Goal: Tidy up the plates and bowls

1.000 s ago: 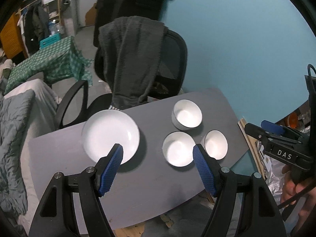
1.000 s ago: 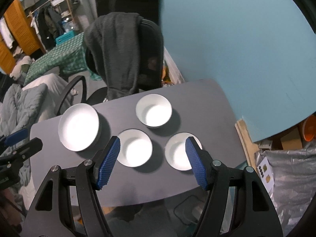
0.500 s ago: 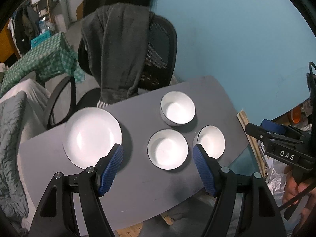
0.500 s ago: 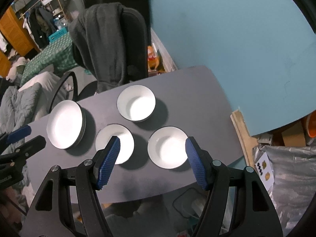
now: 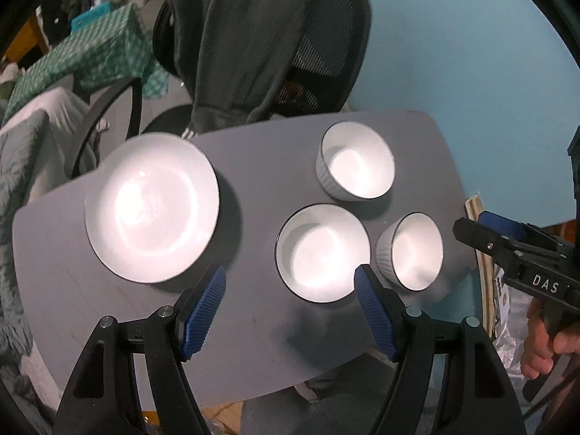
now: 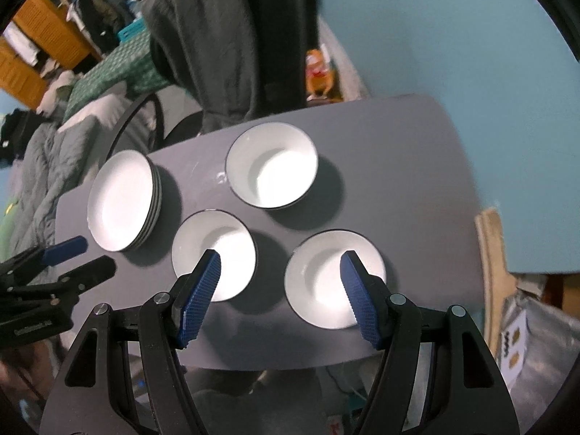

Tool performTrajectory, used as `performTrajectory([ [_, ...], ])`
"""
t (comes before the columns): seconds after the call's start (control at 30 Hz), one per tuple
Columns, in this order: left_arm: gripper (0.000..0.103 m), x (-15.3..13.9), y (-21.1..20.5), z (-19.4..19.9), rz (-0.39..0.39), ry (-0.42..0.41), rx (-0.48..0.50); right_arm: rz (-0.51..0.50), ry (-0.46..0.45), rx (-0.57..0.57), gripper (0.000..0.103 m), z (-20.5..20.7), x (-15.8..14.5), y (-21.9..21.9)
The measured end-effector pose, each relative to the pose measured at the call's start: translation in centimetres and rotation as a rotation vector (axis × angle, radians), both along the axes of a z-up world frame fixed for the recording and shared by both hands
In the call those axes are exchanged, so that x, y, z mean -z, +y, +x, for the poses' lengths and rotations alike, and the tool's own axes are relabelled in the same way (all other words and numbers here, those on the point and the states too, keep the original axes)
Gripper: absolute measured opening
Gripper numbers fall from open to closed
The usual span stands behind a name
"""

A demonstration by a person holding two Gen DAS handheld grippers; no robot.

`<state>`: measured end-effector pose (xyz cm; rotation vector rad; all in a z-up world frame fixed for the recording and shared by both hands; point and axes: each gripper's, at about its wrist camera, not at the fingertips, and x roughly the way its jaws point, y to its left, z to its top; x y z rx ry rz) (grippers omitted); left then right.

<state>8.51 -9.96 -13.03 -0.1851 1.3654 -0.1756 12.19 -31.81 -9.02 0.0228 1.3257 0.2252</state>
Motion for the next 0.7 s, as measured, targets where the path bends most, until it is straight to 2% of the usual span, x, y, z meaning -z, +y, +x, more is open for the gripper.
performTrajectory([
  [0.37,0.075,5.0,-1.2,0.6,0.001,0.082,-0.078,0.000,0.090,-0.143,0.068,2.5,6.0,2.0],
  [0.7,0.075,7.9,-1.4,0.7,0.025,0.114,-0.137,-0.005,0.138,-0.245,0.068,3.5,8.8,3.3],
])
